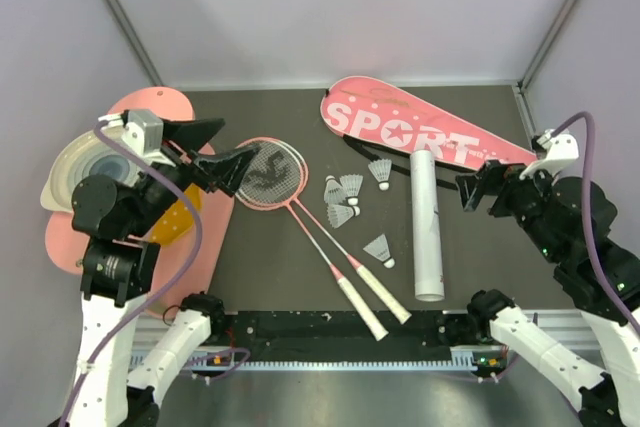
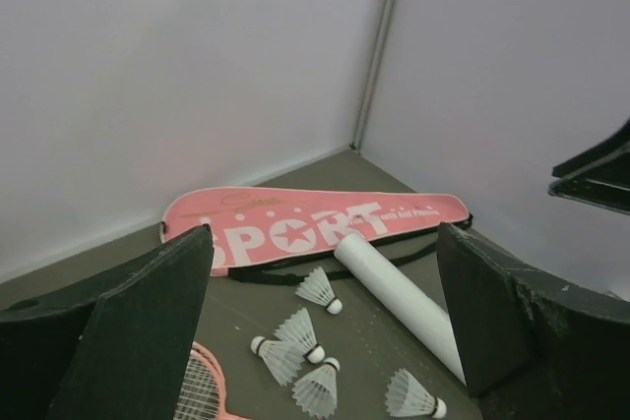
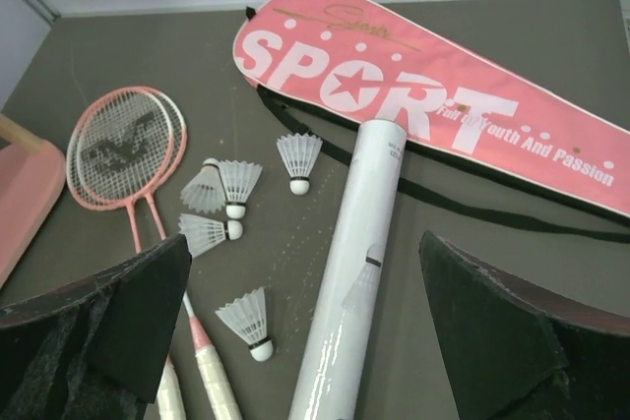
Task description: Pack up the badminton gear
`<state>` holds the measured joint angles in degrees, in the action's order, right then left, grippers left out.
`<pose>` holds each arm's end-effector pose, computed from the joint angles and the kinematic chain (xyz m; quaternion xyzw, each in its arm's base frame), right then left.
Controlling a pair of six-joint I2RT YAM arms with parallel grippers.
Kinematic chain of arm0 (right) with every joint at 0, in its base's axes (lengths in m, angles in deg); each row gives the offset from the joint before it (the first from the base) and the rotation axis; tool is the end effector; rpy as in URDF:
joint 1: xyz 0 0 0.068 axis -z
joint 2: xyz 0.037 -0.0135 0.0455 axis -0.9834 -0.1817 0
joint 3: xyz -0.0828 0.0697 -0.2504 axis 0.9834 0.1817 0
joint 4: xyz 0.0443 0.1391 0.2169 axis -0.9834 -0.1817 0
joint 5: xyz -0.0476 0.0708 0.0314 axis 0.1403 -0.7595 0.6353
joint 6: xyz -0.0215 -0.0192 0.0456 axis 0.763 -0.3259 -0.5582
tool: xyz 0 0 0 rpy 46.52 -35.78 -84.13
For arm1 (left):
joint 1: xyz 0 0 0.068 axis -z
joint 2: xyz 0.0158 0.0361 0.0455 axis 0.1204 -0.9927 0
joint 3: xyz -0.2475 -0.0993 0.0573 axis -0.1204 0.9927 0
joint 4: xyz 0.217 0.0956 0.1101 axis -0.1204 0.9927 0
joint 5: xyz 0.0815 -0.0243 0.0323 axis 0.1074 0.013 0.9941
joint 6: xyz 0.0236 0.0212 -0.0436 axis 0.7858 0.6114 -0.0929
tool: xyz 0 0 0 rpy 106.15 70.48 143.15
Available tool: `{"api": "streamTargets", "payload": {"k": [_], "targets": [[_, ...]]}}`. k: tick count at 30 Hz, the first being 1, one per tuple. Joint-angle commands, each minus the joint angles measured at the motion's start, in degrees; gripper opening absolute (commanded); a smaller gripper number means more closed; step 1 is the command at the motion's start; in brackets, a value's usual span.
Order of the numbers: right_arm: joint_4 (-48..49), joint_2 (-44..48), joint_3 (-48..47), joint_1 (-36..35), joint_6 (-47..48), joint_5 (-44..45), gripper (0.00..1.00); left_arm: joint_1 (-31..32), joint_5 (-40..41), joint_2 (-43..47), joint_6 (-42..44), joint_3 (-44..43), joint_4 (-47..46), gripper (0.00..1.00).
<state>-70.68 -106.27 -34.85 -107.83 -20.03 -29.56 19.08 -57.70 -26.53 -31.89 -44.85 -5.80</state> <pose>0.0688 0.0272 0.4312 -0.0142 0.7785 0.1387 0.6120 0.0910 -0.0361 0.4882 0.1673 0.5787 -0.3258 0.7287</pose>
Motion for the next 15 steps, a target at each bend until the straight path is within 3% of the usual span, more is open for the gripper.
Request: {"api": "streamTargets", "payload": {"k": [1,6,10,13,15], "targets": [[-2.3,-3.8,-1.9,0.4,-2.3,3.6,0.99,0.5,-8.6,-3.1,-5.3,0.1,-2.4,0.99],[-2.1,-6.8,1.0,0.3,-9.4,6.7,0.99,5.6,-9.9,-4.6,-9.4,4.1,-6.0,0.98],[0.4,-9.1,4.2,0.3,-9.5,-5.3,0.99,13.5,-6.5,-6.5,-8.7,5.4,-5.1,0.97],[0.7,-10.6,8.5,0.9,-11.9,-3.9,0.99,18.3,-3.1,-6.7,-8.2,7.3,-5.0,0.97],[-0.7,-13.2,9.6,5.0,-14.6,-6.0,0.99,20.5,-1.5,-6.9,-8.1,8.7,-4.7,0.96]]}}
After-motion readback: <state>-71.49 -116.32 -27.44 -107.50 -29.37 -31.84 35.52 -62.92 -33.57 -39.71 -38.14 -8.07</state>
